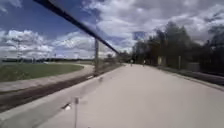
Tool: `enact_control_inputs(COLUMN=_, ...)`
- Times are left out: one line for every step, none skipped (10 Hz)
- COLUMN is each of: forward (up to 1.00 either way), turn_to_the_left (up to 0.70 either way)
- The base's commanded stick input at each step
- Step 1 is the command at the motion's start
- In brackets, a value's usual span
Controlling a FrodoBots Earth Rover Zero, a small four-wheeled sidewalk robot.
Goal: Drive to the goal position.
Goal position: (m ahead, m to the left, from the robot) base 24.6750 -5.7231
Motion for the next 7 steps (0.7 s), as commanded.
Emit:
enact_control_inputs(forward=1.00, turn_to_the_left=-0.40)
enact_control_inputs(forward=1.00, turn_to_the_left=-0.40)
enact_control_inputs(forward=1.00, turn_to_the_left=-0.40)
enact_control_inputs(forward=1.00, turn_to_the_left=-0.40)
enact_control_inputs(forward=1.00, turn_to_the_left=-0.40)
enact_control_inputs(forward=1.00, turn_to_the_left=-0.40)
enact_control_inputs(forward=1.00, turn_to_the_left=-0.25)
